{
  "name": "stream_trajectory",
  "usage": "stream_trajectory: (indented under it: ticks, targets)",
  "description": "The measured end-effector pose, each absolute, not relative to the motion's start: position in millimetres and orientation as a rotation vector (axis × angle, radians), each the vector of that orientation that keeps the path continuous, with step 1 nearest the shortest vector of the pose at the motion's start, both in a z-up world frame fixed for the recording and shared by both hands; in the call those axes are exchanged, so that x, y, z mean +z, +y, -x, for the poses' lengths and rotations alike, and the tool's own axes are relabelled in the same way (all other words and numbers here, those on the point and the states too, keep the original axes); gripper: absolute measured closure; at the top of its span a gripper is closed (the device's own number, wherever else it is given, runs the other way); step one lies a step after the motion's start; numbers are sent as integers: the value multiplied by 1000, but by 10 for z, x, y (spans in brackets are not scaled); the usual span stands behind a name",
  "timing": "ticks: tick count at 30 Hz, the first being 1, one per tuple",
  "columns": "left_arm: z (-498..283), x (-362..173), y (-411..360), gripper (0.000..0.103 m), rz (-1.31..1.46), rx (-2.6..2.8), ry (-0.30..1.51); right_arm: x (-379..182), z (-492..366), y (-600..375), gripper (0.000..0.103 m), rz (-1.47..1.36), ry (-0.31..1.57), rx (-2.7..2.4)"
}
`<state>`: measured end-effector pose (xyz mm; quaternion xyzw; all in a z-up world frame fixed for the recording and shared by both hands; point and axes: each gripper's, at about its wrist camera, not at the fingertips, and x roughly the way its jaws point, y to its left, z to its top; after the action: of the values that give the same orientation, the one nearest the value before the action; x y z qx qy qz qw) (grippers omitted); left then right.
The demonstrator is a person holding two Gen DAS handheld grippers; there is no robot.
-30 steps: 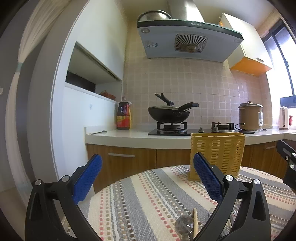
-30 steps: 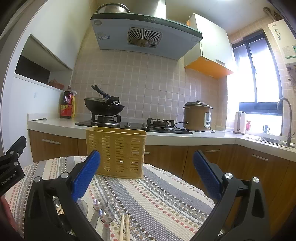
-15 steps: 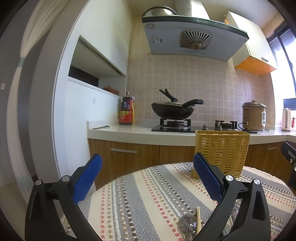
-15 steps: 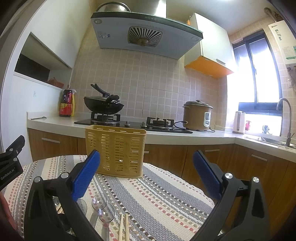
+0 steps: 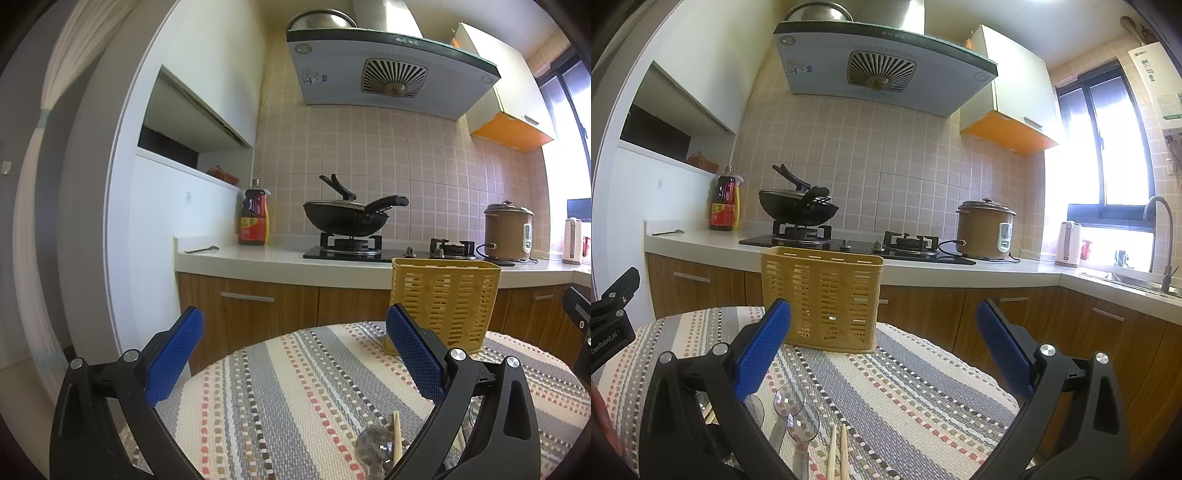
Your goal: Organize utensils
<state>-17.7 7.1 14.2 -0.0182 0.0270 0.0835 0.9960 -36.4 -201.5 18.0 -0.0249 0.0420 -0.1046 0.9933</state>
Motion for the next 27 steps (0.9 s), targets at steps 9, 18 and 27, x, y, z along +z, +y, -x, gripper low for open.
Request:
stream_trajectory:
  ticks: [9, 18, 27]
  targets:
    - [171, 144, 71, 7, 37, 165, 57, 183, 351, -2010, 7, 37, 105, -211]
    - [24, 325, 454, 7, 148, 72, 207, 229, 123, -2166, 7, 12, 279, -227]
    - [-481, 295, 384, 30, 58, -182, 652, 187, -373, -2436, 18, -74, 587, -71]
